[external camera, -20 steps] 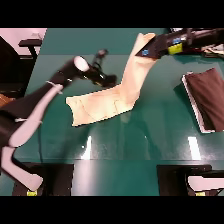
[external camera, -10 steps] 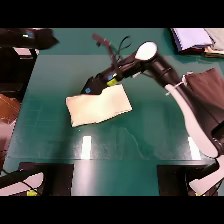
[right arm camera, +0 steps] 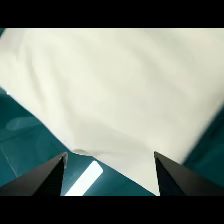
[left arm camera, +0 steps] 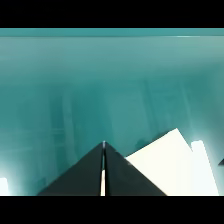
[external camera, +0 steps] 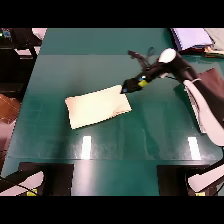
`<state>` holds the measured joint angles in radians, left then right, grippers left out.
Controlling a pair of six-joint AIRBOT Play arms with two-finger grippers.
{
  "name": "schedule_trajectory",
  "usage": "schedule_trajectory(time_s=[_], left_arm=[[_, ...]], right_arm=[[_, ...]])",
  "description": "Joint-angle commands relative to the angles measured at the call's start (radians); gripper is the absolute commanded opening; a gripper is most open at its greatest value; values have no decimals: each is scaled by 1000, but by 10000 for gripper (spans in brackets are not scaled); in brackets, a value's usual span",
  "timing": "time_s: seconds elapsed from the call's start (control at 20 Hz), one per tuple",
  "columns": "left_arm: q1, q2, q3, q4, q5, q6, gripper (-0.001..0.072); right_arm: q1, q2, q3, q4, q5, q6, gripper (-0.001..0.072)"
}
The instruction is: Fold the shirts.
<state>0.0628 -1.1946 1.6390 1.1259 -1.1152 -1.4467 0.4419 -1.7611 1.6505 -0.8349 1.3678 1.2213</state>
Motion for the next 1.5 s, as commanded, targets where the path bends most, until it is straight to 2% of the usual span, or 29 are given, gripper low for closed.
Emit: schedule_trajectory(time_s=[0.0,0.3,0.5,0.6,0.65,0.7,0.75,1.0,1.25,1.45], left_arm=[[-1,0,-3,-7,-9,0,22],[-1,-1,-39,-13,6,2,22],[-1,-1,-61,-14,6,8,23],[-1,-1,-61,-24,8,8,23],[-1,-1,-61,-32,6,8,23],[-1,-1,-61,-55,2,16,22],[-7,-1,-61,-77,2,35,21],[-153,-1,-61,-52,17,42,21],[-264,-1,-61,-52,46,42,22],[-283,-1,-61,-60,69,41,22]], right_arm=[[-156,-1,-153,33,-35,45,659],[-101,-117,-188,192,-119,42,646],[8,-216,-73,214,-119,43,608],[56,-275,9,240,-90,43,462],[76,-300,48,237,-75,43,299],[87,-316,79,236,-63,42,105],[91,-328,112,232,-48,30,18],[-21,-262,252,212,-36,40,18],[-325,-53,303,-47,-43,179,18],[-595,79,303,-129,-41,212,18]])
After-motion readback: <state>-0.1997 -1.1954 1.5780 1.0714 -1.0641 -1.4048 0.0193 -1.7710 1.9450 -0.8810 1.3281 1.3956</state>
